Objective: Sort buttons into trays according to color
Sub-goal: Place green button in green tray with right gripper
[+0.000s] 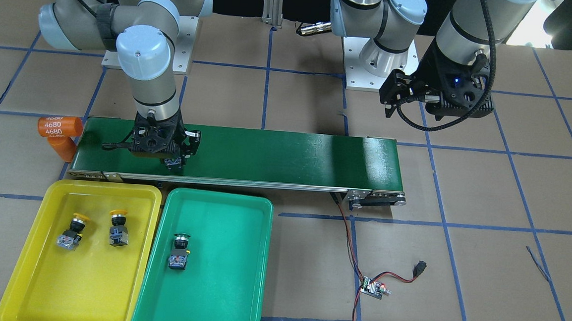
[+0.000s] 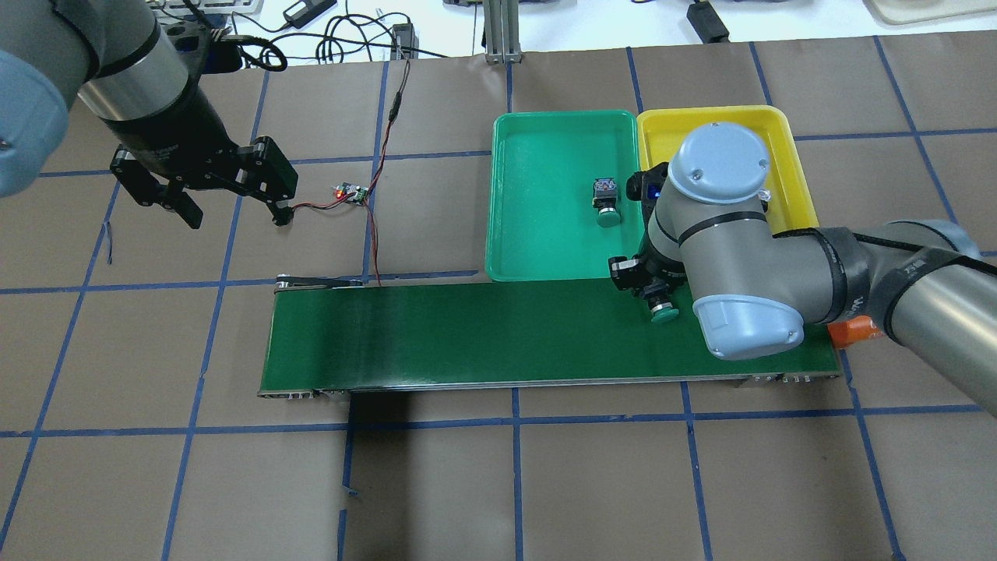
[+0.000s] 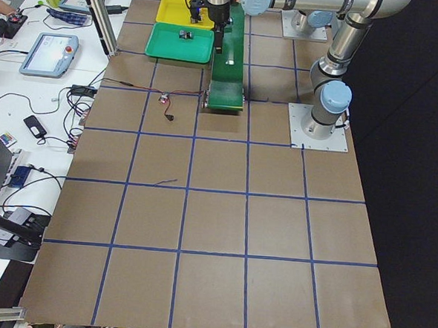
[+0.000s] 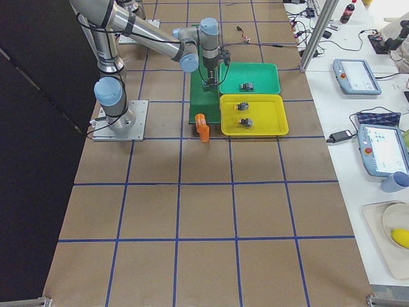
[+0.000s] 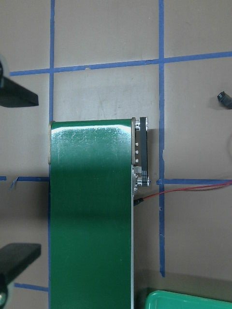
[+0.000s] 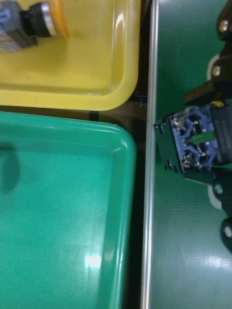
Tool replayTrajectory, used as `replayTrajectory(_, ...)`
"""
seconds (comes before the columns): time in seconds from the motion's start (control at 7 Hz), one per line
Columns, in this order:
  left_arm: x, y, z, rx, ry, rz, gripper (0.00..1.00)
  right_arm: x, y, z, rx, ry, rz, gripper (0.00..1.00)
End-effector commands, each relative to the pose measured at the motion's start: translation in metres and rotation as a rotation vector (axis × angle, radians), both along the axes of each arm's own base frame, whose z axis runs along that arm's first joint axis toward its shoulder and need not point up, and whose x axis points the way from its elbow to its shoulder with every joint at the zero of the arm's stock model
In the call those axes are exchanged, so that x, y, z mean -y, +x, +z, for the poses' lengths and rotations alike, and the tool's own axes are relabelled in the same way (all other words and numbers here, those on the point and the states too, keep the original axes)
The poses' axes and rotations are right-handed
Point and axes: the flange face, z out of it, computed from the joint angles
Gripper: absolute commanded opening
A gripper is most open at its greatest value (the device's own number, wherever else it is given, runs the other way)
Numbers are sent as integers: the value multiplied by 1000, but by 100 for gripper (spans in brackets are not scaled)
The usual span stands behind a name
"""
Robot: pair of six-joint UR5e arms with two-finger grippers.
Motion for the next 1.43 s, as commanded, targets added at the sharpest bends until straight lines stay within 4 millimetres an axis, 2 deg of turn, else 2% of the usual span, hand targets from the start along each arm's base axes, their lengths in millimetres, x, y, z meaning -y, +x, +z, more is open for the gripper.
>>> replayTrajectory(0.0,0,0,1,1,-3,2,100,67,8,29,18,-78,1,0)
replayTrajectory(0.14,0,0,1,0,-3,0,100,110,22,30,22,-98,16,0)
replayTrajectory(0.29,0,0,1,1,-3,2,100,143,43,24,22,-98,42,5)
replayTrajectory(0.43,-1,0,2,1,-4,-12,100,156,53,24,21,-61,55,20)
replayTrajectory(0.57,-1,0,2,0,-4,-9,100,163,58,17,42,-33,59,41)
replayTrajectory(0.71,-1,0,2,1,-6,-12,100,164,59,15,52,-29,61,84)
replayTrajectory(0.86,-1,0,2,0,-4,-9,100,165,55,19,51,-26,56,100)
replayTrajectory(1.0,-2,0,3,-1,-6,-15,100,166,50,34,48,-8,54,100)
replayTrajectory(1.14,-3,0,3,-1,-6,-15,100,159,50,72,39,2,56,100)
replayTrajectory(1.29,-1,0,4,-1,-9,-3,100,146,42,112,36,27,48,100)
